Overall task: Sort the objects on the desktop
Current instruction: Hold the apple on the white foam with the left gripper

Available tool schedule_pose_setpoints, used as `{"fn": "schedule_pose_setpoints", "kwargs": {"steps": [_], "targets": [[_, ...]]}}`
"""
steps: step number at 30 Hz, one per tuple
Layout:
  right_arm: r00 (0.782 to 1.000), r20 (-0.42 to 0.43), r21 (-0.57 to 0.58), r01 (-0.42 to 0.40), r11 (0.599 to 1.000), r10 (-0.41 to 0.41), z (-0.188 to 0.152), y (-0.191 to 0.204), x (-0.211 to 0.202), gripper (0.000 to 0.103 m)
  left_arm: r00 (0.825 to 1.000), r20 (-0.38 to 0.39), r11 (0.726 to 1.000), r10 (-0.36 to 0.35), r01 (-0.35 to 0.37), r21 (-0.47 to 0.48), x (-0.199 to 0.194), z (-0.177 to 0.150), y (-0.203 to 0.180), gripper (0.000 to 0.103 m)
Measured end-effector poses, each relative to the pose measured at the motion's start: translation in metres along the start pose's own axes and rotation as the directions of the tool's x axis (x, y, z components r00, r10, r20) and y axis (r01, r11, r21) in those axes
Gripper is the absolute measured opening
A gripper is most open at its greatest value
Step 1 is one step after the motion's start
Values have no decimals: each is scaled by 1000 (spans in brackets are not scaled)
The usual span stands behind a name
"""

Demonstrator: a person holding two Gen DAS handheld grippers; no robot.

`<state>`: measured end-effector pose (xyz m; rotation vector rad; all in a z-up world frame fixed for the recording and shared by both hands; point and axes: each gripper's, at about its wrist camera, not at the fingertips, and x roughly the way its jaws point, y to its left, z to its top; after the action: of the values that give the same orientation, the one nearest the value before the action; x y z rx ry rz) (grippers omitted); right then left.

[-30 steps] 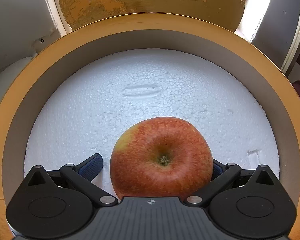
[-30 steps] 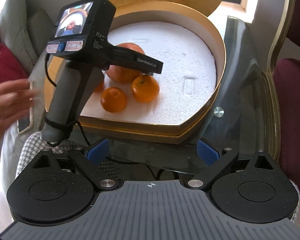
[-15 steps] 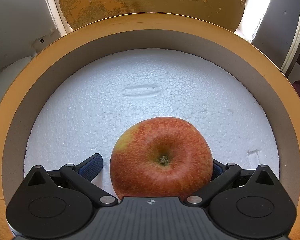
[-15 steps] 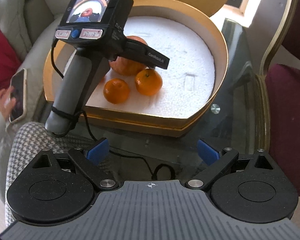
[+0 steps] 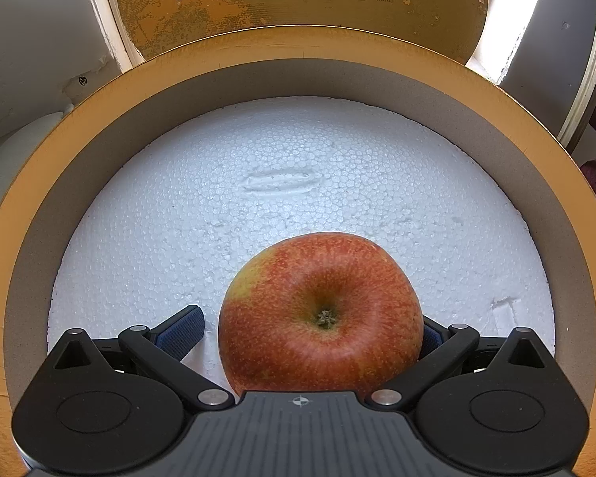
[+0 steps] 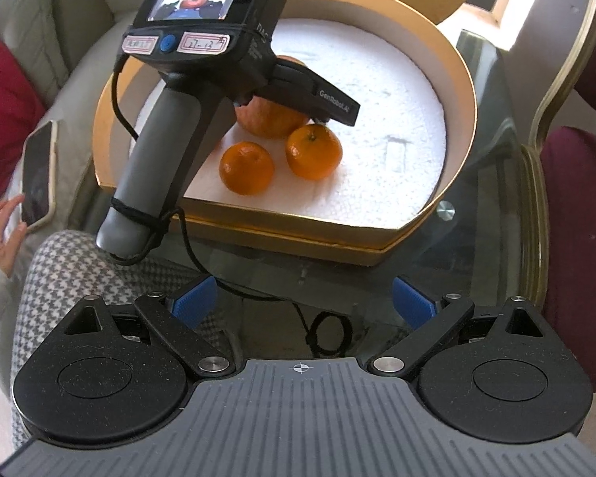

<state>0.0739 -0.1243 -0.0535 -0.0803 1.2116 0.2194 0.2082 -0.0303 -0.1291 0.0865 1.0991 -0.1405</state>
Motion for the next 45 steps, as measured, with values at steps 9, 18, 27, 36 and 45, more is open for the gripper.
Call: {"fn": "schedule_pose_setpoints", "kwargs": {"steps": [9,18,27,36,45], "targets": [[1000,-12,-3,2,1000,-2,0,1,2,98,1000,1,1000,-1,1,6,-2,-5,0,103],[1000,-7,-9,-14,1000,14,1,4,2,98,1000,-1,1000,0,0,8,-2,-4,-1,103],[999,-21,-19,-30,999,30,0,7,8,98,1000,0,1000,1,-1,6,-2,-6,5,103],[999,-32,-16,-17,1000,16,0,6,10,98,1000,0,1000,1,-1,8,-8,-12,7,103],[999,-34,-26,-23,999,22,1,10,10,98,1000,0,1000,1,-1,8,-5,-9,-9,103]]}}
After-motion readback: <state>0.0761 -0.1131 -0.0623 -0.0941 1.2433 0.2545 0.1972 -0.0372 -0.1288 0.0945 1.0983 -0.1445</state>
